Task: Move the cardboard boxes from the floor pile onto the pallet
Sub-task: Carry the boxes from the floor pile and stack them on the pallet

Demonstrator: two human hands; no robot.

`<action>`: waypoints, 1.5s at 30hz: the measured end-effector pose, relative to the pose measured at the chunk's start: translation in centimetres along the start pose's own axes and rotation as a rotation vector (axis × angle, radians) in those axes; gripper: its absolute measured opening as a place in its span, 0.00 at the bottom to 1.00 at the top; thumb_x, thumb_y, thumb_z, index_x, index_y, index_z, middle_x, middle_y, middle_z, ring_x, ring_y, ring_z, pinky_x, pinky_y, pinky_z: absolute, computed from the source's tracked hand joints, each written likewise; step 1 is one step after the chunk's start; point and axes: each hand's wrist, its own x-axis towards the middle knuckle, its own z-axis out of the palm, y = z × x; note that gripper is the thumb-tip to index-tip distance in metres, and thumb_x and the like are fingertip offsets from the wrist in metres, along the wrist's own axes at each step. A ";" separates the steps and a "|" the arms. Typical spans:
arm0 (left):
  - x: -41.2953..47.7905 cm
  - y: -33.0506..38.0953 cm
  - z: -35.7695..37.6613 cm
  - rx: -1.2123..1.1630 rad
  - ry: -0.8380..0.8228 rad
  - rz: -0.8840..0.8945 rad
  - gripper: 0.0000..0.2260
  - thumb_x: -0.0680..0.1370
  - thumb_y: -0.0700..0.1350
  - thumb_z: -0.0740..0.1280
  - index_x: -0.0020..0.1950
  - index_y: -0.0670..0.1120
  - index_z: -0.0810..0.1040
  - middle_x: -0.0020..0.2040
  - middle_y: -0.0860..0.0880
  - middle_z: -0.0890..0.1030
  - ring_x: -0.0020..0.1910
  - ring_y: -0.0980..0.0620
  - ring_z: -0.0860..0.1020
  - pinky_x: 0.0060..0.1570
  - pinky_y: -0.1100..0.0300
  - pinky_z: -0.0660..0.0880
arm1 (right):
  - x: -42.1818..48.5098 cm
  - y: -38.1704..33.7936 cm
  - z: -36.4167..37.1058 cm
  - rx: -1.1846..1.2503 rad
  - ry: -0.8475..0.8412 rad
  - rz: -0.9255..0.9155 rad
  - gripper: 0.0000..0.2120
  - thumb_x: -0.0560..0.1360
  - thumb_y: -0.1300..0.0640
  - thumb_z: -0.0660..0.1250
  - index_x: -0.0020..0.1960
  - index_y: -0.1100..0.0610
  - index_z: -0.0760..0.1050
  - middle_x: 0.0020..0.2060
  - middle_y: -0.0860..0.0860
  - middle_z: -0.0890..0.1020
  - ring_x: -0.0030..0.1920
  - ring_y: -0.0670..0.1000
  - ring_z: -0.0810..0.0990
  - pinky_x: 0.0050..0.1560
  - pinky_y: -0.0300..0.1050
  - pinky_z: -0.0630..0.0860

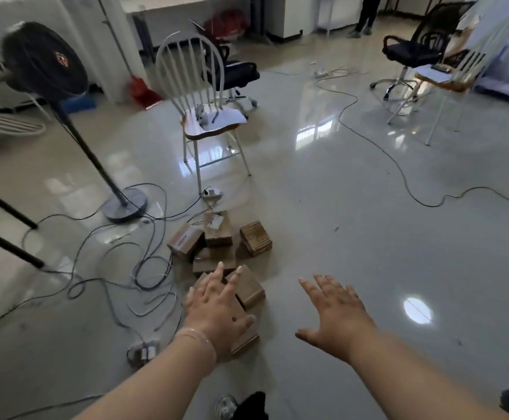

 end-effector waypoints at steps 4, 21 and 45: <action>4.6 -4.4 1.2 -0.017 -0.031 -0.092 0.41 0.75 0.68 0.61 0.76 0.65 0.35 0.79 0.55 0.35 0.78 0.51 0.39 0.75 0.47 0.39 | 6.2 -1.4 1.9 -0.013 -0.063 -0.012 0.46 0.74 0.30 0.60 0.79 0.42 0.35 0.80 0.48 0.39 0.79 0.50 0.37 0.76 0.54 0.37; 24.2 -17.8 29.6 -0.185 -0.211 -0.457 0.41 0.75 0.68 0.61 0.75 0.67 0.33 0.77 0.55 0.29 0.78 0.50 0.38 0.76 0.45 0.45 | 37.9 -1.5 26.3 -0.032 -0.307 -0.210 0.43 0.76 0.35 0.62 0.79 0.41 0.38 0.80 0.47 0.42 0.80 0.49 0.41 0.77 0.50 0.40; 33.2 -25.4 56.1 -0.682 -0.275 -0.556 0.51 0.73 0.51 0.74 0.57 0.84 0.31 0.77 0.52 0.50 0.74 0.49 0.60 0.71 0.50 0.66 | 49.6 -2.8 55.6 0.325 -0.430 -0.176 0.52 0.73 0.45 0.72 0.67 0.24 0.28 0.72 0.46 0.21 0.79 0.55 0.54 0.72 0.51 0.67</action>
